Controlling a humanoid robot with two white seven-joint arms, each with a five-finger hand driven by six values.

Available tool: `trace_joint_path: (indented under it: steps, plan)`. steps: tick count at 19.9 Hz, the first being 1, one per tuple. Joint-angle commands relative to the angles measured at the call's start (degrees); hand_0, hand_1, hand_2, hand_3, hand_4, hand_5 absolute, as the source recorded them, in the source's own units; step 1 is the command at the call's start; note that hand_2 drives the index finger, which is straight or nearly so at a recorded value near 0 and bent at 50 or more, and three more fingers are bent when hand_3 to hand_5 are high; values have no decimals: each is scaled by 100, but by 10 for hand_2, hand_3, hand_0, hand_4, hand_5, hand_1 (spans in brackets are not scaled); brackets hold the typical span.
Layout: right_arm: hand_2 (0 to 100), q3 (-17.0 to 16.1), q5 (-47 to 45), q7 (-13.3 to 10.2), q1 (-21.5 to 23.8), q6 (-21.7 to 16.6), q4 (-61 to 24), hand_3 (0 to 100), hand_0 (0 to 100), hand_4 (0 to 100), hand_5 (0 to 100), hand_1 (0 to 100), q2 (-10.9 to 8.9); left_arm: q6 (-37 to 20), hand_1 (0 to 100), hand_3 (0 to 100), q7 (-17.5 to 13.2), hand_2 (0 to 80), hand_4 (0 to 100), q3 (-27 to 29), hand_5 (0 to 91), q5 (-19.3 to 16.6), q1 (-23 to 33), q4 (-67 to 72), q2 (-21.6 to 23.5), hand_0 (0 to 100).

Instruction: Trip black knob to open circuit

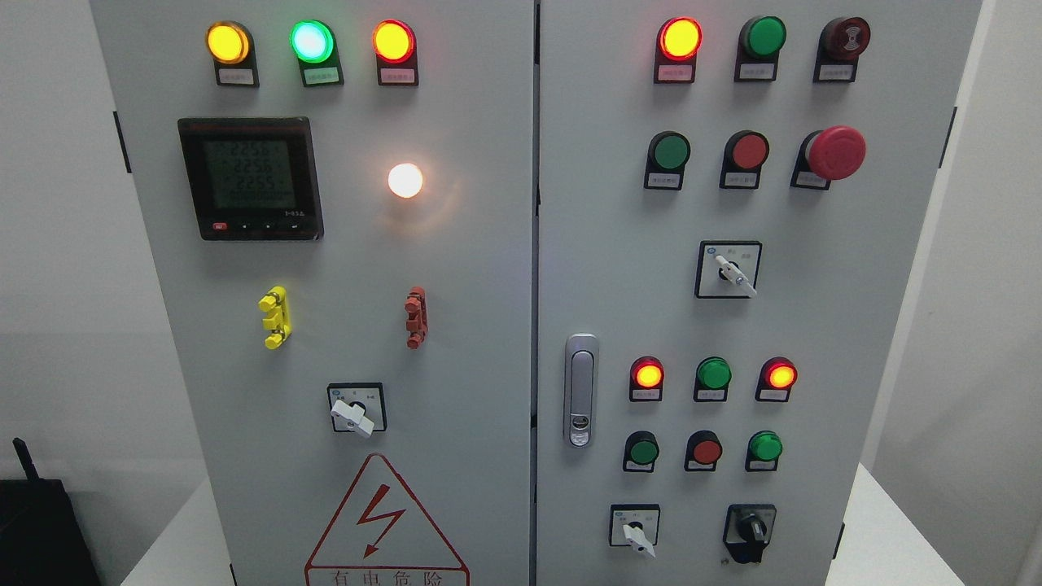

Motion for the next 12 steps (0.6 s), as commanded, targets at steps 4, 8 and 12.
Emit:
trace_joint_path:
  steps: [4,8,12]
  plan:
    - [0,-14,1,78,-7,-55,2,0,0,0,0,205,2,-8,389,0,1,0,0,7,0,14,-14,-1,-9,120]
    - [0,-23,1,139,-7,-239,-24,0,0,0,0,207,10,-8,389,0,1,0,0,7,0,14,-23,-1,-9,120]
    - [0,-49,-17,86,-7,-503,-50,0,0,0,0,210,19,0,389,0,1,0,0,7,0,14,-23,-1,-9,120]
